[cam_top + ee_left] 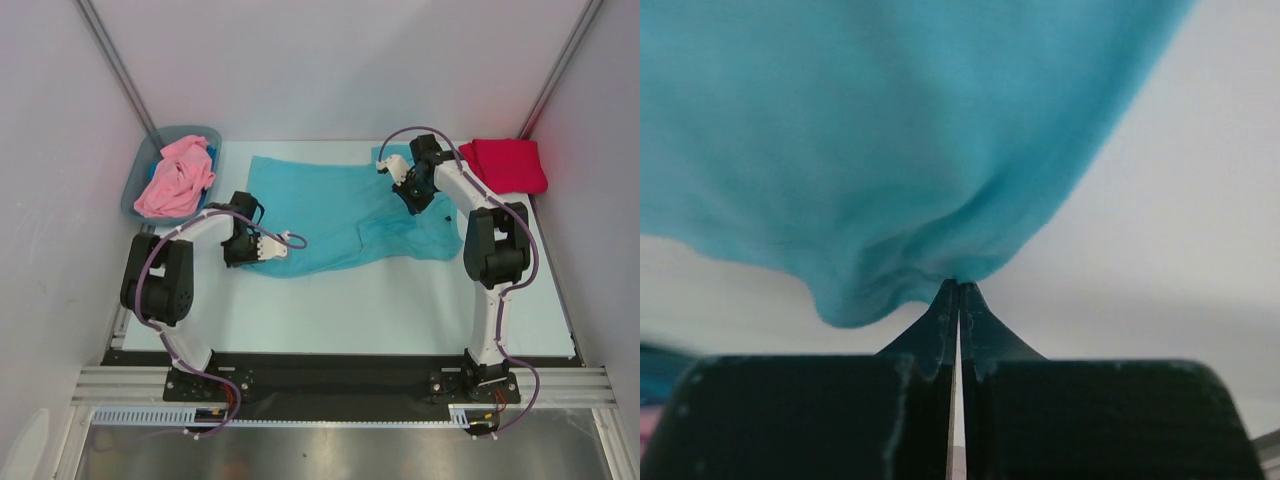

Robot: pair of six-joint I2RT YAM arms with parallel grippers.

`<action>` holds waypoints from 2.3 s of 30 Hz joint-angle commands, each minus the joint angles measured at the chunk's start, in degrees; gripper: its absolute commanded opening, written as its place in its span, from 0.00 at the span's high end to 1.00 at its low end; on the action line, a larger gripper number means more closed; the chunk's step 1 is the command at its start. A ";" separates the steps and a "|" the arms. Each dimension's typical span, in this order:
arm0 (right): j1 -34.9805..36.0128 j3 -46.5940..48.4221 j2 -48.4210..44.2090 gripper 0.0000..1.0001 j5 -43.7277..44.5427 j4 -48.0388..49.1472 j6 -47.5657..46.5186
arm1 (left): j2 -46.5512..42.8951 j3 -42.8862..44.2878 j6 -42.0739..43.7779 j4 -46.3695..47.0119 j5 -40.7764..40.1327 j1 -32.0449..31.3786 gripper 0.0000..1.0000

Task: Fold and stack the t-shirts
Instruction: Flatten the tshirt out

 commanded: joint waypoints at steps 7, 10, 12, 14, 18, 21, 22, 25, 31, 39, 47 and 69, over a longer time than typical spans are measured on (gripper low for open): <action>0.19 2.90 -0.56 0.98 1.33 1.23 0.02 | -0.16 11.52 -4.89 2.89 1.82 1.30 1.00; 0.19 2.90 -1.26 0.98 2.29 2.01 0.45 | -0.25 13.10 -5.42 3.33 1.37 1.57 1.00; 0.19 2.81 -1.88 1.00 3.25 2.28 0.63 | -0.25 13.72 -6.03 3.50 1.03 2.01 1.00; 0.19 2.20 -2.58 1.00 4.48 2.81 1.07 | -0.34 13.72 -6.29 3.77 0.68 2.44 1.00; -0.78 -0.52 -4.33 1.00 6.33 3.69 1.07 | -0.51 13.72 -7.70 5.52 -0.20 3.67 1.00; -1.74 -2.90 -5.74 1.00 7.73 4.65 1.68 | -0.42 14.33 -10.59 6.66 -0.21 4.73 1.00; -2.35 -3.60 -6.18 1.00 7.83 4.92 1.86 | -0.25 14.51 -12.52 7.02 -0.29 4.91 1.00; -3.32 -5.62 -7.50 1.00 8.80 6.41 2.83 | 0.71 16.44 -16.82 7.02 -0.29 5.78 1.00; -6.14 -6.59 -8.73 1.00 12.84 8.17 5.37 | 1.68 18.73 -26.40 8.33 0.15 7.10 1.00; -8.95 -8.44 -10.14 1.00 16.80 11.86 6.78 | 0.98 19.26 -30.55 10.53 -0.29 7.63 1.00; -9.39 -7.65 -10.23 1.00 17.23 13.00 6.70 | 1.60 20.40 -30.12 10.45 -0.29 7.54 1.00; -7.81 2.90 -6.45 1.00 19.34 16.78 -3.93 | 2.39 26.11 -20.89 8.07 -3.02 5.08 1.00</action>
